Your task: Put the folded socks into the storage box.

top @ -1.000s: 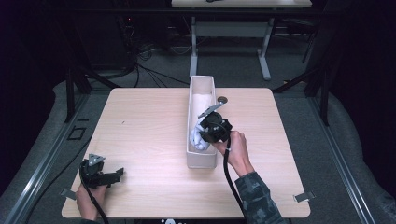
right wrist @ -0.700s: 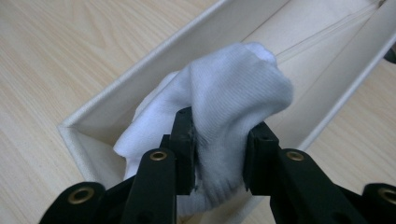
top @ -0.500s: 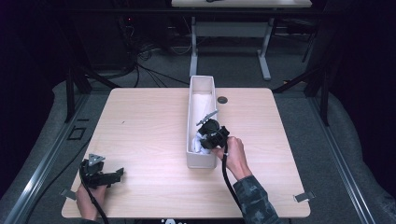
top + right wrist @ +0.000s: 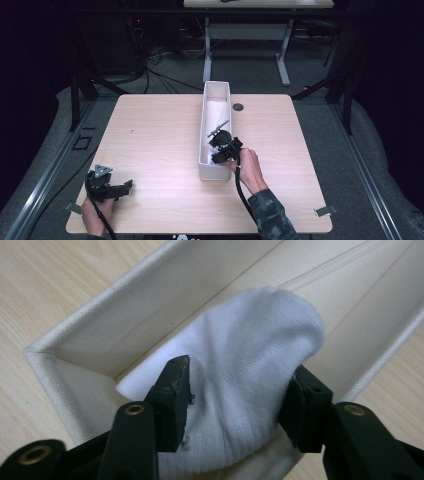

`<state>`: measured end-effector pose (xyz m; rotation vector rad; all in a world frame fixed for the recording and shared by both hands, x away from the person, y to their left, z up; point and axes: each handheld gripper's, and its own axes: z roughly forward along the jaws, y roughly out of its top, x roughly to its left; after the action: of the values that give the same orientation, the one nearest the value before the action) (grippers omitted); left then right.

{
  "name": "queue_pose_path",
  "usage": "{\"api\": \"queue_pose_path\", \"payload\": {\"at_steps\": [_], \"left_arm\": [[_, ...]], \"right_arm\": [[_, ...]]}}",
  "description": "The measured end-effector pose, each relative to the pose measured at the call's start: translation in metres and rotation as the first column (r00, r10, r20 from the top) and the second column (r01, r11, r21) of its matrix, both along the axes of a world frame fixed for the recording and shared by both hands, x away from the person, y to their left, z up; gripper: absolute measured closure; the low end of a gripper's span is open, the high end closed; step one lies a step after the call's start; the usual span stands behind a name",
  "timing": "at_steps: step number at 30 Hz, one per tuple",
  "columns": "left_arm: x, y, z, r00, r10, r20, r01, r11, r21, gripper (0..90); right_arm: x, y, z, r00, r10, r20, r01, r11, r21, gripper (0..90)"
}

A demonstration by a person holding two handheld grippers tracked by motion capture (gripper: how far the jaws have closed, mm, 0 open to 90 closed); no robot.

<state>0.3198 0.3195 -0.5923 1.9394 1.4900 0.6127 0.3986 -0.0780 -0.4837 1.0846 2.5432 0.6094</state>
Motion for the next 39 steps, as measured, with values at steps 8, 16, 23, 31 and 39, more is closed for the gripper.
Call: {"api": "queue_pose_path", "payload": {"at_steps": [8, 16, 23, 31, 39], "left_arm": [[0.0, 0.0, 0.0, 1.0, 0.0, 0.0, 0.0, 1.0, 0.0, 0.5], [0.0, 0.0, 0.0, 1.0, 0.0, 0.0, 0.0, 1.0, 0.0, 0.5], [0.0, 0.0, 0.0, 1.0, -0.001, 0.0, 0.001, 1.0, 0.0, 0.6], [0.0, 0.0, 0.0, 1.0, 0.0, 0.0, 0.0, 1.0, 0.0, 0.5], [0.0, 0.0, 0.0, 1.0, 0.0, 0.0, 0.0, 1.0, 0.0, 0.5]], "right_arm": [[-0.002, -0.003, 0.005, 1.0, -0.003, 0.002, 0.003, 0.999, 0.047, 38.7], [-0.009, -0.013, 0.017, 0.9995, -0.01, 0.031, 0.007, 0.995, 0.097, 31.7], [-0.014, -0.026, 0.026, 0.9981, -0.016, 0.059, 0.008, 0.991, 0.134, 25.3], [-0.022, -0.051, 0.037, 0.993, -0.057, 0.103, 0.035, 0.978, 0.207, 13.4], [-0.034, -0.087, 0.036, 0.9827, -0.128, 0.134, 0.093, 0.967, 0.238, 4.5]]}}
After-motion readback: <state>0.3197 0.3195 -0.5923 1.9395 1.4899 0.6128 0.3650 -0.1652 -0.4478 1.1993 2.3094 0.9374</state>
